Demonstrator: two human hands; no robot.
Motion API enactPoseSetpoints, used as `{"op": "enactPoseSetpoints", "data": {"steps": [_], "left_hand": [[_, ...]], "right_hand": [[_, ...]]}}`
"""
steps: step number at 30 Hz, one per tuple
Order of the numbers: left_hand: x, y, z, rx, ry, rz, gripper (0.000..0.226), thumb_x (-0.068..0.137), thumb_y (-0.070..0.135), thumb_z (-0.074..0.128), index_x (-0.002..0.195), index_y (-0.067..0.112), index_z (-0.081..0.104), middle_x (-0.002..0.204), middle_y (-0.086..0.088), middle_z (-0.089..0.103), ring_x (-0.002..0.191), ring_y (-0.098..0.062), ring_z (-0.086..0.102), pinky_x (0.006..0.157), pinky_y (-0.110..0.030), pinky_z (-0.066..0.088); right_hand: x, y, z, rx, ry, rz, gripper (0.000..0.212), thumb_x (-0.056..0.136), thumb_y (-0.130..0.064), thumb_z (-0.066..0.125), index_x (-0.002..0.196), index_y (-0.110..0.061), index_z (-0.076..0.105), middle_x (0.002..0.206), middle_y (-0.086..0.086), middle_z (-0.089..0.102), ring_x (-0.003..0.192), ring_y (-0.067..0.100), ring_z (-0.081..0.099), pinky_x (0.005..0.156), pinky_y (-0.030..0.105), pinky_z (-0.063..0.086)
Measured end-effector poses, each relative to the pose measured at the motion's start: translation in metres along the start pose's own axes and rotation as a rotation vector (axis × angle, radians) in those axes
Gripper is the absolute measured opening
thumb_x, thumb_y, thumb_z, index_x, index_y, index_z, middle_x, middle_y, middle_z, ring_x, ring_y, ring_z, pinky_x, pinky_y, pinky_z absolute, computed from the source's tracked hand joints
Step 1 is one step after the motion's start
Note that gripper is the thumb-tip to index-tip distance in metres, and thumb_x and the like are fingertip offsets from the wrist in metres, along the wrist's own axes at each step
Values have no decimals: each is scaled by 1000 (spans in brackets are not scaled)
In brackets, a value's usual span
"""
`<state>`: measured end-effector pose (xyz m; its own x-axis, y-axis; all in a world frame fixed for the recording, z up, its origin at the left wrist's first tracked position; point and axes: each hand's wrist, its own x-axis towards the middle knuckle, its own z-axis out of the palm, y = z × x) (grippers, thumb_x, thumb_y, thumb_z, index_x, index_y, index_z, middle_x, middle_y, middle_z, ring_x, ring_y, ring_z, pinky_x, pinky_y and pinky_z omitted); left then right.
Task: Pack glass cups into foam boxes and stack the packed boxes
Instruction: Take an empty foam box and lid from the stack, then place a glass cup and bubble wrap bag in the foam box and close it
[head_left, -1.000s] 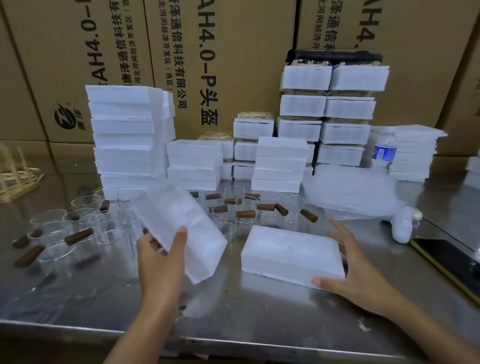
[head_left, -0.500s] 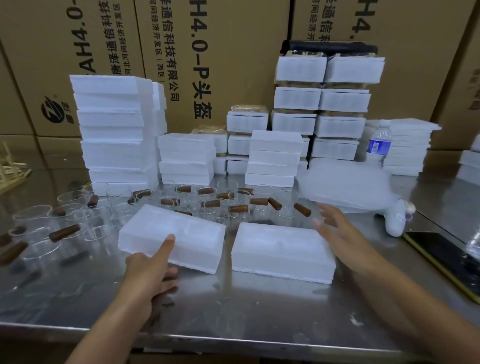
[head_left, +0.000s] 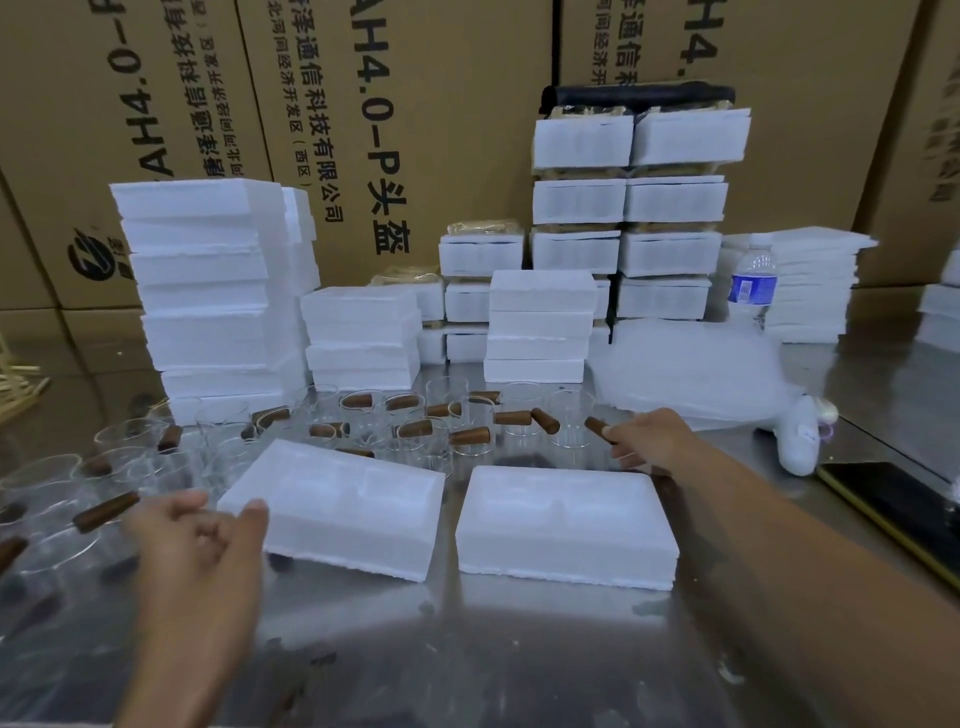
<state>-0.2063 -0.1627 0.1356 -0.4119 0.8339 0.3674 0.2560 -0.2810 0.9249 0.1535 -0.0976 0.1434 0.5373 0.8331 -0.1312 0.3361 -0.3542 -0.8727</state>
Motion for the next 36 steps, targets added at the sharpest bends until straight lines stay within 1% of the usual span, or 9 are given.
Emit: {"op": "enactPoseSetpoints", "data": {"steps": [3,6,10,14,19,24,27,32,36], "left_hand": [[-3,18,19,-96,-87,130,26,92,14,58,106,24,38,70,9,56,60,-11,54,55,-32,43],[-2,30,45,-129,-223,168,25,91,16,57,96,34,41,68,14,58,51,-5,53,51,-28,41],[-2,42,82,-175,-380,153,23,92,16,57,100,32,42,72,19,61,51,-3,58,45,-18,46],[0,47,113,-206,-458,101,21,92,18,56,101,33,43,77,13,64,60,-3,63,50,-16,48],[5,53,141,-232,-506,-23,19,91,27,59,107,31,48,105,6,59,95,-10,61,67,-21,48],[16,57,164,-287,-718,-226,75,70,59,62,135,30,40,130,9,51,115,-15,54,81,-27,45],[18,53,174,-487,-828,-342,97,50,57,70,136,20,46,134,-2,55,118,-22,57,98,-43,47],[17,36,177,-689,-852,-365,36,60,45,71,85,20,77,95,-5,73,90,-21,71,74,-33,59],[22,34,171,-797,-740,-395,55,54,42,72,100,13,71,98,-7,74,90,-23,72,67,-30,59]], "right_hand": [[3,4,1,-27,-21,-53,13,87,-19,64,82,-6,65,82,8,70,60,14,62,47,18,42],[9,14,2,-34,-5,-153,16,90,-14,59,81,-4,68,82,10,71,73,22,67,76,29,53],[14,22,1,76,75,-189,20,92,-11,51,78,-7,66,78,7,70,68,16,63,61,23,47],[11,20,-9,269,137,-186,29,92,-11,47,72,-14,66,76,5,70,71,15,63,65,25,49],[-10,4,-18,576,63,-254,21,94,-12,47,85,-11,66,79,3,75,78,14,71,70,24,49],[-28,-4,-10,745,-274,-280,25,96,-17,44,93,-9,67,86,7,75,78,14,72,73,29,47],[-31,-4,-4,695,-391,-291,35,96,-17,42,87,-11,75,87,9,75,78,16,72,73,29,50],[-34,-11,-1,537,-459,-414,35,92,-34,47,81,-19,77,86,8,75,79,17,72,70,23,57],[-14,-25,-11,293,-185,-538,30,77,-46,62,87,-18,62,82,-1,75,76,11,71,75,28,54]]}}
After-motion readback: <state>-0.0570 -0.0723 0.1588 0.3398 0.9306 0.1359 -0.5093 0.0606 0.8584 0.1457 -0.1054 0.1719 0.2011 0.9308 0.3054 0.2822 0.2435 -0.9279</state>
